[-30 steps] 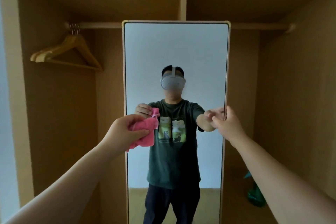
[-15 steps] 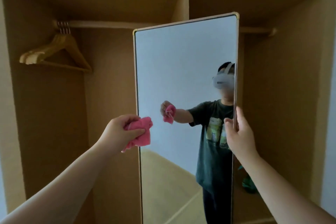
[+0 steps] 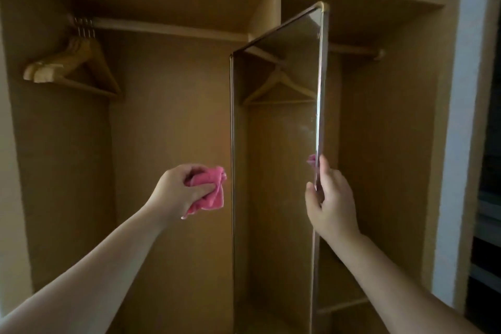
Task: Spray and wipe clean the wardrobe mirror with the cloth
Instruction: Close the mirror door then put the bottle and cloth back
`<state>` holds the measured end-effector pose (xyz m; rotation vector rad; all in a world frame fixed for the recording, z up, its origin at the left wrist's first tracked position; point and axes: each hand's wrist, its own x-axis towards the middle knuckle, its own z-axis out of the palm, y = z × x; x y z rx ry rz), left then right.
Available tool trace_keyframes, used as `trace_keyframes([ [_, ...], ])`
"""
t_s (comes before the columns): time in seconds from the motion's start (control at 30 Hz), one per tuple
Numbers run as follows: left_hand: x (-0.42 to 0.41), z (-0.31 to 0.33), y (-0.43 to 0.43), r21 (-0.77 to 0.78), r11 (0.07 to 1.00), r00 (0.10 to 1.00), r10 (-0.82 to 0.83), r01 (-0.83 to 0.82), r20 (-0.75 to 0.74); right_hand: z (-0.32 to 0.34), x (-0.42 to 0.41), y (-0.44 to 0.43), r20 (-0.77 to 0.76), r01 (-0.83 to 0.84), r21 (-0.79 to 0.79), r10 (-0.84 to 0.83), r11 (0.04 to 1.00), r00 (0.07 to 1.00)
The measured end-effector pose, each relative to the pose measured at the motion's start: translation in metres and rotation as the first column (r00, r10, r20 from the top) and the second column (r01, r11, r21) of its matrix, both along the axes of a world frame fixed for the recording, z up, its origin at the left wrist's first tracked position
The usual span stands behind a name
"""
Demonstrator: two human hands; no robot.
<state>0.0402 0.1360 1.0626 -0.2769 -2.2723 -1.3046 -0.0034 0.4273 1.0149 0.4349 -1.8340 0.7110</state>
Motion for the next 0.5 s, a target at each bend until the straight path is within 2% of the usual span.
trace_keyframes([
  [0.17,0.005,-0.004,-0.014,0.084,0.996,1.0,-0.022,0.023,-0.013,0.0,0.008,-0.024,-0.121,0.107,0.125,-0.092,0.986,0.988],
  [0.27,0.009,-0.002,-0.022,0.05,0.999,1.0,0.01,-0.009,-0.014,-0.001,0.005,-0.038,-0.181,0.139,0.169,-0.108,0.976,0.978],
  [0.4,0.012,-0.002,-0.032,0.054,0.998,0.999,0.027,-0.025,-0.024,-0.007,0.0,-0.049,-0.153,0.209,0.132,-0.188,0.969,0.97],
  [0.5,0.013,-0.003,-0.036,0.066,0.997,0.999,0.036,-0.033,-0.035,0.0,-0.006,-0.049,-0.168,0.279,0.183,-0.25,0.943,0.954],
])
